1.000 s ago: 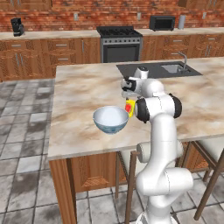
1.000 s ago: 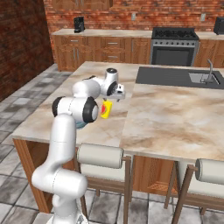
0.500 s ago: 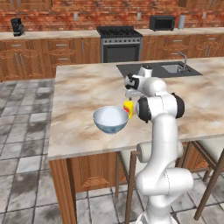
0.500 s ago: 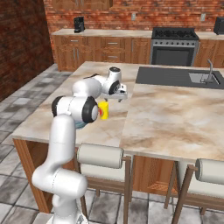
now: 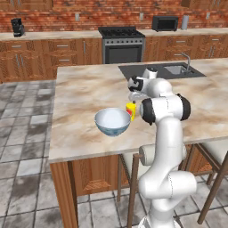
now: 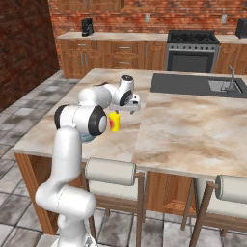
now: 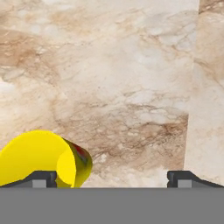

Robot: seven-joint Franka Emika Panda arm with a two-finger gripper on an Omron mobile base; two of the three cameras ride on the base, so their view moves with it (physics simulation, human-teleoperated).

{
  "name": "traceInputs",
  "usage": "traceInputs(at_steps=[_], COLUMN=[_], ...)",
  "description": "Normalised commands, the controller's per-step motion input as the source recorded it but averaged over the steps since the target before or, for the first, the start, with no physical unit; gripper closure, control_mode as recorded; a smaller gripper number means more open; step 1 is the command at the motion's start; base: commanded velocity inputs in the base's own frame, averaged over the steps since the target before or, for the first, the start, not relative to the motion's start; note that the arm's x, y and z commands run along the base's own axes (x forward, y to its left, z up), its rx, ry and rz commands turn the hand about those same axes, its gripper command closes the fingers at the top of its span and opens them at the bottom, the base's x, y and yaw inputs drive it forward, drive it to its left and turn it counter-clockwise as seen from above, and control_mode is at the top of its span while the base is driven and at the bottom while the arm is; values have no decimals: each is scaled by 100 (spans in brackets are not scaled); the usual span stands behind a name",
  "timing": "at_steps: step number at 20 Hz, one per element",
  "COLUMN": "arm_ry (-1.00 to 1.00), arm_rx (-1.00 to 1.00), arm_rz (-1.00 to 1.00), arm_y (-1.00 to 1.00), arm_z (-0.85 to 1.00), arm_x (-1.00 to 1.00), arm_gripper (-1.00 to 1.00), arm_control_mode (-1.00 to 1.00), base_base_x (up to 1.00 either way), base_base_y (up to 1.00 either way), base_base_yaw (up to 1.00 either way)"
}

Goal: Place the cup inside the bowl on the dining table and move the bowl to any counter.

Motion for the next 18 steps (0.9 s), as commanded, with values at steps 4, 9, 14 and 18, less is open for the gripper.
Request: traceInputs(at_steps=[4,9,14,18], arm_ry=[0,0,0,0], arm_rx=[0,0,0,0], arm_rz=[4,3,3,1], arm_y=[0,1,6,10], arm_z=[-10,-14,-10,0], arm_x=[0,0,8,33], arm_gripper=[-100,-100,-100,-100], arm_control_mode=[-100,-100,-100,-100], base_base_x=[0,0,0,0], base_base_y=[0,0,0,0], base_base_yaw=[0,0,0,0])
